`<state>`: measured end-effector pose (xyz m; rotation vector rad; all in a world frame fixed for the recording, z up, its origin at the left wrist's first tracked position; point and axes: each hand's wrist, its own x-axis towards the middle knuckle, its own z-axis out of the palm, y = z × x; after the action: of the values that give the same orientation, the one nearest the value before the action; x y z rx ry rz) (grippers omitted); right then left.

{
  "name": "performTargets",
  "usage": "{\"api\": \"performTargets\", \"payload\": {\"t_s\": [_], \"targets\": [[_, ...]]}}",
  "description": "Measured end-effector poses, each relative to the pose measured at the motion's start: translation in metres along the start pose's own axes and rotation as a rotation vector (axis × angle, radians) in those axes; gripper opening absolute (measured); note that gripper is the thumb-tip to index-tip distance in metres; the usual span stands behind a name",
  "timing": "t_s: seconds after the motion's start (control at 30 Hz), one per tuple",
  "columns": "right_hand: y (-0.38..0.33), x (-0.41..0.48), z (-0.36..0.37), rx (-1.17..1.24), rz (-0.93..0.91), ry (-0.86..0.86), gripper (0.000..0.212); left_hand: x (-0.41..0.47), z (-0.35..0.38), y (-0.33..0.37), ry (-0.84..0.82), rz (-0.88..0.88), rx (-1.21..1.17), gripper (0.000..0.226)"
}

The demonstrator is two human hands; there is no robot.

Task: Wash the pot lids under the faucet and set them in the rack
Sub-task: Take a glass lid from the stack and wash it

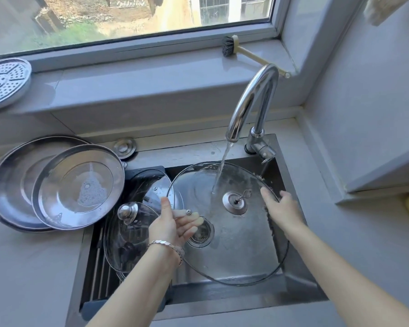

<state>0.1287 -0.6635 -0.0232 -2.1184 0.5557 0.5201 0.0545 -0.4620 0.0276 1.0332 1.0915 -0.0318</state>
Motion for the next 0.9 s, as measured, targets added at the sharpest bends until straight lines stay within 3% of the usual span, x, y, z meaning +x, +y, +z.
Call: {"api": "performTargets", "payload": {"t_s": [0.1, 0.17, 0.23, 0.4, 0.5, 0.57, 0.67, 0.73, 0.83, 0.9], "targets": [[0.007, -0.003, -0.028, 0.355, 0.197, -0.194, 0.041, 0.010, -0.002, -0.005, -0.027, -0.095, 0.011, 0.051], [0.005, -0.009, -0.043, 0.404, 0.213, -0.218, 0.027, 0.014, -0.002, -0.011, -0.038, -0.157, 0.017, 0.048], [0.000, -0.013, -0.056, 0.447, 0.193, -0.227, 0.026, 0.018, 0.001, -0.018, -0.038, -0.201, 0.110, 0.045], [-0.024, -0.028, -0.087, 0.412, 0.037, -0.187, 0.019, 0.015, 0.015, -0.030, -0.179, -0.301, 0.570, 0.040], [-0.041, -0.044, -0.088, 0.270, -0.142, -0.184, 0.025, 0.005, 0.024, -0.030, -0.214, -0.100, 1.014, 0.041], [-0.050, -0.054, -0.077, 0.095, -0.275, -0.175, 0.025, -0.002, 0.031, -0.024, -0.285, -0.035, 0.954, 0.041], [-0.057, -0.068, -0.046, -0.277, -0.510, -0.091, 0.028, -0.018, 0.045, -0.006, -0.369, -0.155, 0.564, 0.059], [-0.057, -0.080, -0.024, -0.499, -0.658, -0.032, 0.020, -0.026, 0.052, 0.007, -0.397, -0.238, 0.402, 0.058], [-0.051, -0.096, 0.004, -0.657, -0.841, 0.050, 0.014, -0.031, 0.058, 0.021, -0.343, -0.333, 0.415, 0.047], [-0.041, -0.102, 0.015, -0.748, -1.006, 0.153, 0.032, -0.026, 0.056, 0.022, -0.247, -0.334, 0.450, 0.037]]}}
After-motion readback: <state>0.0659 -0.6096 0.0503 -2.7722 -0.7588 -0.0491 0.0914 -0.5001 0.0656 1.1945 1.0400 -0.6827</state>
